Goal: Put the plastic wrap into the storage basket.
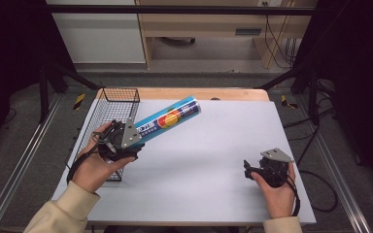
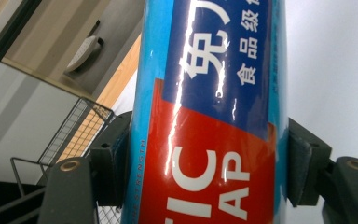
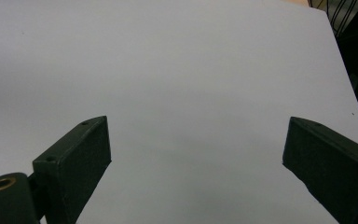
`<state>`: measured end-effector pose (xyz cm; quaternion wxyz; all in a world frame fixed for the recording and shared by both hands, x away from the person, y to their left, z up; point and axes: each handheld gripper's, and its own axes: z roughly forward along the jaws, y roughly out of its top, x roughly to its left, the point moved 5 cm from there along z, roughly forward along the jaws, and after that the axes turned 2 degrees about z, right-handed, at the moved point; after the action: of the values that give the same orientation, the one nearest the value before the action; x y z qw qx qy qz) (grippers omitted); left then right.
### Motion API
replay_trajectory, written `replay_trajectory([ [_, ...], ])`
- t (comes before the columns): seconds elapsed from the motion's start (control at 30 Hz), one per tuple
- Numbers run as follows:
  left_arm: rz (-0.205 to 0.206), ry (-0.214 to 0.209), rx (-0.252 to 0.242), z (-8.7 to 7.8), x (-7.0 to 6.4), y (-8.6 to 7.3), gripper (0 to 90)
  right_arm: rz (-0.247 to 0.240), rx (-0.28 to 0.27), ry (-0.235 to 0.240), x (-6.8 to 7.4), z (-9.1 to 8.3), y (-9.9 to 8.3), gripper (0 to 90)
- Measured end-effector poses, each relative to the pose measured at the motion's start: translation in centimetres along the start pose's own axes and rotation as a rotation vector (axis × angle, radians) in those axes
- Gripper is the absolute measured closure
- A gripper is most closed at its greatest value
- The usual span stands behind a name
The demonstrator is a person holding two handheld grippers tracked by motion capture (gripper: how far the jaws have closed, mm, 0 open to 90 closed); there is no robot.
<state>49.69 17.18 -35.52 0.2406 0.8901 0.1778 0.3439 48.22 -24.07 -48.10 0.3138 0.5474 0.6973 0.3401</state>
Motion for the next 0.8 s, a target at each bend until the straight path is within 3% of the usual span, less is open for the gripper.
replay_trajectory([
  [0.33,-0.016,0.014,0.057,0.1,1.1,-0.5,30.9,0.008,0.01,0.014,0.1,0.0,-0.1,8.2],
  [0.53,-0.061,0.03,0.089,-0.1,1.9,-1.0,31.0,0.008,0.022,0.031,0.5,0.1,-0.3,8.2],
  [0.8,-0.113,0.08,0.136,-0.7,3.2,-1.3,31.1,0.038,-0.001,0.054,0.9,0.0,0.0,8.4],
])
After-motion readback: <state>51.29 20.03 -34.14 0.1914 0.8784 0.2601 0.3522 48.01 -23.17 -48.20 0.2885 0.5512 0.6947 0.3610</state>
